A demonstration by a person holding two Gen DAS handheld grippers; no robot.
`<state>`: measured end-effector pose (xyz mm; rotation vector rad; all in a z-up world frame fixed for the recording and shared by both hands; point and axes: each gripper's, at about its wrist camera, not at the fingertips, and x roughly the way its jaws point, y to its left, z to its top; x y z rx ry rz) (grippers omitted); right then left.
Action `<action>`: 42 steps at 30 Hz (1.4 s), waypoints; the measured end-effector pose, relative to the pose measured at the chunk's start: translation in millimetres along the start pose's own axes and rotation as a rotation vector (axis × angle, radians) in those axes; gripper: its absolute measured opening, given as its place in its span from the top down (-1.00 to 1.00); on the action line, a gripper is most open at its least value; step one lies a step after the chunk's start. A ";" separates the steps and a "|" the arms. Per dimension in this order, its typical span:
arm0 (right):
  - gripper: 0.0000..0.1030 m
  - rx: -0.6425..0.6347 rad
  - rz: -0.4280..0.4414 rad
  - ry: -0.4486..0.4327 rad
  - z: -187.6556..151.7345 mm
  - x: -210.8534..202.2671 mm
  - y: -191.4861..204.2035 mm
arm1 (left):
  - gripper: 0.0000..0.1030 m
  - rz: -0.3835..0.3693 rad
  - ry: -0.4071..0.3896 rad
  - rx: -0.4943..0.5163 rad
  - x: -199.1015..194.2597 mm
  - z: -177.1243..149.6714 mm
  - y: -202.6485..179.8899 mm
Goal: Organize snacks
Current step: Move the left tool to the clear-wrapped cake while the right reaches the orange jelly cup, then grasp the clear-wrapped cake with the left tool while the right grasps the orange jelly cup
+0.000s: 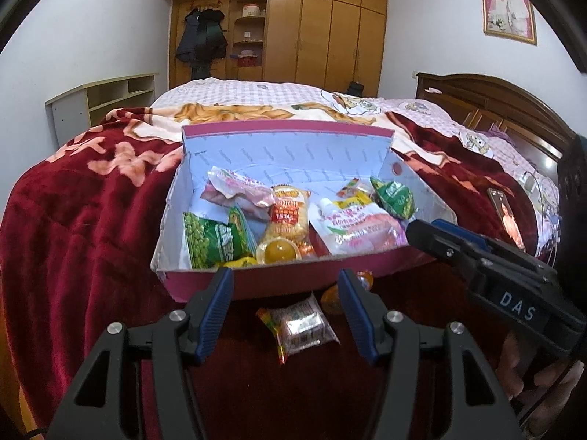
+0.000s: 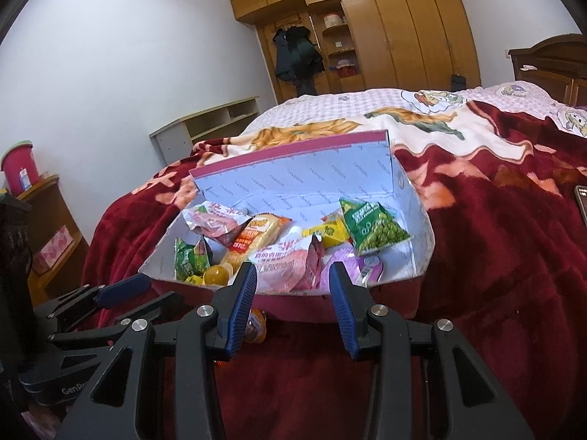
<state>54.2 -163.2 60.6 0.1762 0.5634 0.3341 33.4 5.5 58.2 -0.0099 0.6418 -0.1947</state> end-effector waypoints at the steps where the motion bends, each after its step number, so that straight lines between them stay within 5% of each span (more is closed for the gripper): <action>1: 0.18 0.002 0.001 0.008 -1.9 0.4 0.3 | -0.21 0.003 0.009 0.002 0.9 -1.4 0.5; 18: 0.18 0.009 0.001 0.085 -14.7 5.6 1.1 | -0.21 0.047 0.123 -0.042 21.8 -19.2 14.3; 29: 0.18 0.005 0.005 0.096 -16.5 7.3 2.7 | -0.21 -0.035 0.170 -0.037 30.2 -25.2 2.2; 39: 0.18 0.009 0.002 0.105 -17.3 9.9 0.9 | -0.21 0.025 0.212 0.009 55.8 -25.3 -12.8; 42: 0.18 0.013 0.002 0.110 -17.8 10.7 0.3 | 0.03 0.021 0.200 -0.004 52.7 -25.8 -9.1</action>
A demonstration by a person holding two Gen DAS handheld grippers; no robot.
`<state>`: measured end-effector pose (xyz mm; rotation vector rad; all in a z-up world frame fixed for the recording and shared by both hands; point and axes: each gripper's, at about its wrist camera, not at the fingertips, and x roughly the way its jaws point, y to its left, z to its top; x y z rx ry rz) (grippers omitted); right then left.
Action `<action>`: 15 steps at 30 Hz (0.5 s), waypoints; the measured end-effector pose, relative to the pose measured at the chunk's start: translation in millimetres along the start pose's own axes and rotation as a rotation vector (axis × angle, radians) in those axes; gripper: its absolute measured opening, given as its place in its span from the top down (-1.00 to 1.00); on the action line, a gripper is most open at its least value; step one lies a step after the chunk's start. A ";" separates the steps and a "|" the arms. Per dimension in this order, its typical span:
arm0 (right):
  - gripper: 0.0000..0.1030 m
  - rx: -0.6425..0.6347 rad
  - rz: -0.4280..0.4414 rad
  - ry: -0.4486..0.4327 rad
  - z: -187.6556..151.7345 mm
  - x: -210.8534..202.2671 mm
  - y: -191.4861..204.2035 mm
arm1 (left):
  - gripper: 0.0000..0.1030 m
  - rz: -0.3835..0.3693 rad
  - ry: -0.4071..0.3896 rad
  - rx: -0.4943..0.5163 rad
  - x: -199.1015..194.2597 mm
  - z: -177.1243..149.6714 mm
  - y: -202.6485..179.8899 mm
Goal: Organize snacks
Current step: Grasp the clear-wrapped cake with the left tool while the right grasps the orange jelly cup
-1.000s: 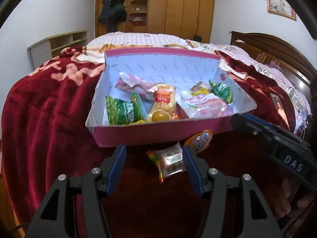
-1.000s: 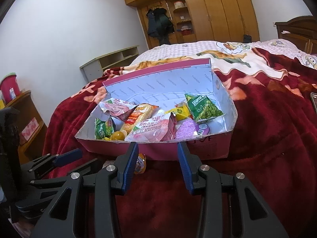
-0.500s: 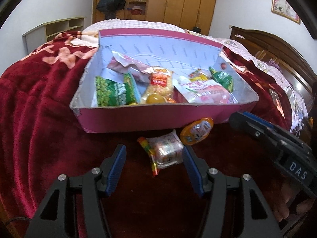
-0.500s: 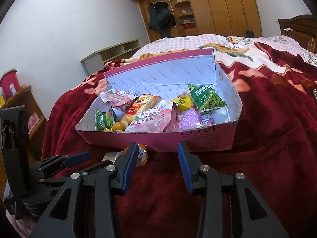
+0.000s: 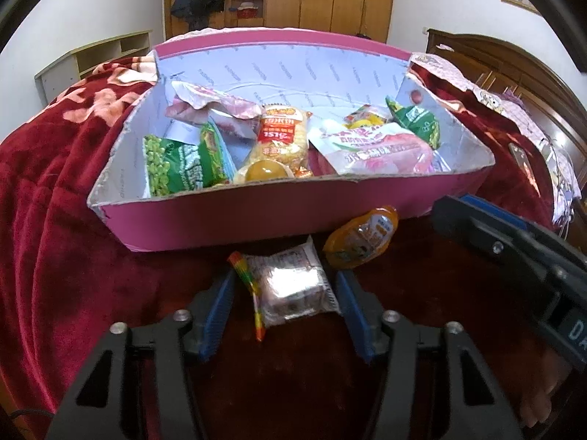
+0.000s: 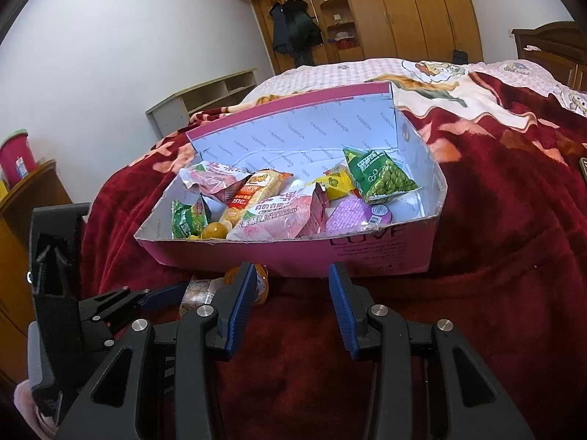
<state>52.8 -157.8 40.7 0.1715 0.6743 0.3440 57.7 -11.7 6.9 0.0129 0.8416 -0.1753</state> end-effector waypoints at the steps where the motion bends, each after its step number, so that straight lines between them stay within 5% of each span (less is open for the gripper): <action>1: 0.18 0.001 0.001 0.001 -0.3 0.1 -0.4 | 0.10 -0.001 0.000 -0.005 -1.0 -0.3 2.0; 15: 0.18 -0.029 0.035 0.065 -5.1 11.9 12.3 | 0.19 0.047 -0.033 -0.124 -21.9 -13.9 52.1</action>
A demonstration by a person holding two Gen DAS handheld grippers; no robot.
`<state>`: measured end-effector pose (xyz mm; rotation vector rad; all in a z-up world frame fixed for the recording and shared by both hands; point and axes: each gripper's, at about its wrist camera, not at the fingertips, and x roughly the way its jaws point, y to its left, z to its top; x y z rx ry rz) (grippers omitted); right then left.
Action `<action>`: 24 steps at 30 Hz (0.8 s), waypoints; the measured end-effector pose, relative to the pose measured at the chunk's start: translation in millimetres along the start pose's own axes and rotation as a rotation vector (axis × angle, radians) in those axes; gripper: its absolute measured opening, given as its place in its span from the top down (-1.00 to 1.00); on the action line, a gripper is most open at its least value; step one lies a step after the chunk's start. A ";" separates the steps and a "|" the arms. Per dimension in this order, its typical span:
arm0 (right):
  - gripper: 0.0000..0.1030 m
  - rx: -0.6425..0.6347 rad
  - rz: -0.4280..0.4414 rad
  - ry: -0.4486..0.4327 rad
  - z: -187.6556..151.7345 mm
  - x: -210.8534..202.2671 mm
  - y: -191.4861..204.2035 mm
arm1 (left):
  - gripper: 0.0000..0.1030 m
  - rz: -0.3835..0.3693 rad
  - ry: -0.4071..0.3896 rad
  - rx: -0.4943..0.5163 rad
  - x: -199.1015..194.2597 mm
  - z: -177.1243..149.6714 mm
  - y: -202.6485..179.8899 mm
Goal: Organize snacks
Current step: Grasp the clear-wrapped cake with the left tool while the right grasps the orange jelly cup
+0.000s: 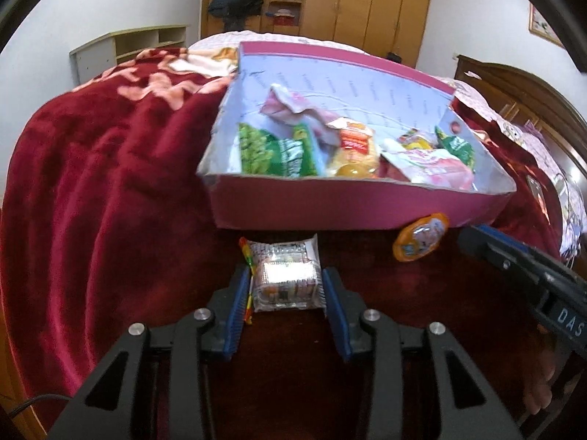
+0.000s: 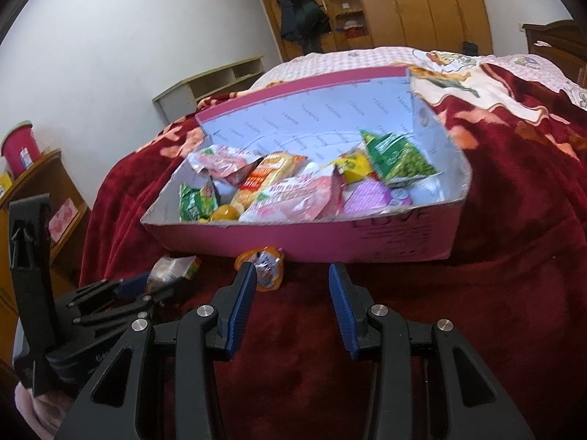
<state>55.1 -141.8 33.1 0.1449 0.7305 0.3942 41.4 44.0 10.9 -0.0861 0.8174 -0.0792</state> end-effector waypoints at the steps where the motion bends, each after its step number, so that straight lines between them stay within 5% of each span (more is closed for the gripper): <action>1: 0.18 -0.006 0.001 0.007 -0.3 1.8 2.0 | 0.19 -0.004 0.001 -0.004 0.7 -0.4 1.4; 12: 0.18 -0.006 0.000 0.159 4.0 38.7 15.8 | 0.18 0.014 -0.009 0.015 3.9 -2.0 -1.0; 24: 0.18 0.026 0.004 0.177 11.1 58.8 18.8 | 0.17 0.017 -0.010 0.018 5.2 -2.8 -2.0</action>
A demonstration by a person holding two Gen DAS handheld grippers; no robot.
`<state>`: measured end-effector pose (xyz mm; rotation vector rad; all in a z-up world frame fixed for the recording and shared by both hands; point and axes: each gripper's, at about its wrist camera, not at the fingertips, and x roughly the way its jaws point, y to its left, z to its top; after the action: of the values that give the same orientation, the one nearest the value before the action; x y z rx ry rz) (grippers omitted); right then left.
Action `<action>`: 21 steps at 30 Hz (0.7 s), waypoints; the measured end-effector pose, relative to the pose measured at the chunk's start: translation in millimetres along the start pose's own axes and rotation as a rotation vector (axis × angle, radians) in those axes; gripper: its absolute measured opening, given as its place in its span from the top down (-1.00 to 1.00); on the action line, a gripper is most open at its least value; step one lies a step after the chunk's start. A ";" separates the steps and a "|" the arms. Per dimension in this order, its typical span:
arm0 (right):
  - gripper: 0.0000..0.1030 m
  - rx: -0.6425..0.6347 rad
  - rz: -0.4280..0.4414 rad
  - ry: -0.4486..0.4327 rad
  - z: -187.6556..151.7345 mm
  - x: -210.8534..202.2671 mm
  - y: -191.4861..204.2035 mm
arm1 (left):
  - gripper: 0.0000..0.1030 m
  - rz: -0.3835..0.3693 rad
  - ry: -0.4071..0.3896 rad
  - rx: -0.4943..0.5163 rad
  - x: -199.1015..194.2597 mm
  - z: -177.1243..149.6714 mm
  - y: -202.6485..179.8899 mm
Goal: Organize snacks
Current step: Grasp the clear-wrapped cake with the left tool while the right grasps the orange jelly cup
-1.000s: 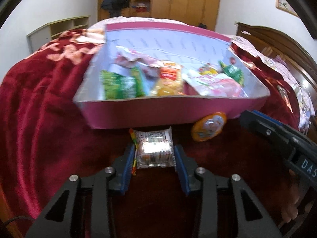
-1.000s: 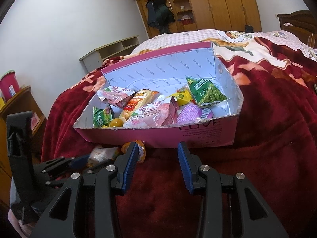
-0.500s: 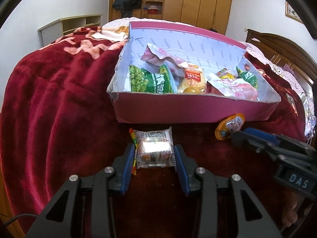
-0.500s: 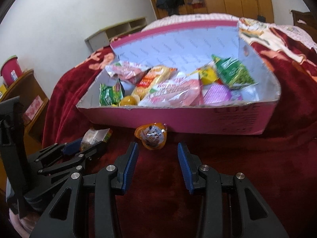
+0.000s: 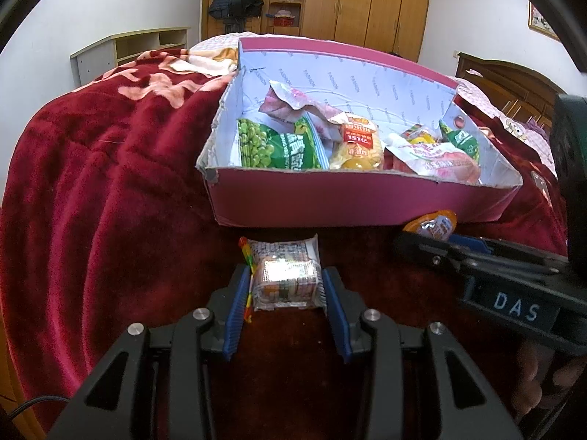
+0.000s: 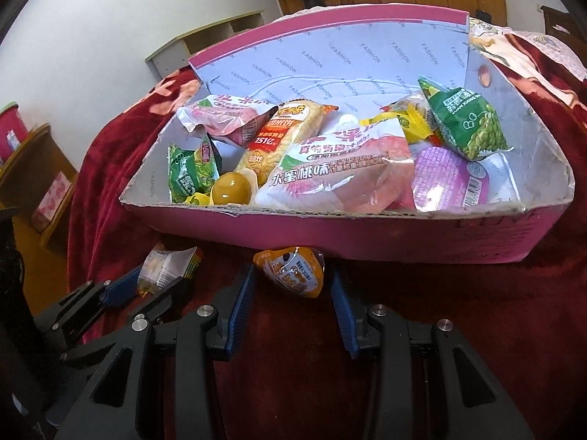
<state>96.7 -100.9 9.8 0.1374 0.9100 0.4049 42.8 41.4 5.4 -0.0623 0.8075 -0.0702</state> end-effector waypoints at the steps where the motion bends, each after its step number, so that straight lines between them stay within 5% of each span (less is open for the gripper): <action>1: 0.18 0.013 0.009 -0.001 0.4 -0.1 -2.4 | 0.17 0.000 0.000 0.000 -0.1 0.0 -0.1; 9: 0.46 0.066 0.026 -0.010 -1.6 -4.0 -13.0 | 0.17 0.000 0.000 0.000 0.0 -0.3 -0.3; 21: 0.51 0.082 0.065 -0.048 -17.7 -25.5 -22.6 | 0.17 0.000 -0.001 0.000 0.1 -0.7 -0.5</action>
<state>75.2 -132.8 11.3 0.2516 0.8766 0.4226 42.4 40.8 4.9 -0.0618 0.8069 -0.0704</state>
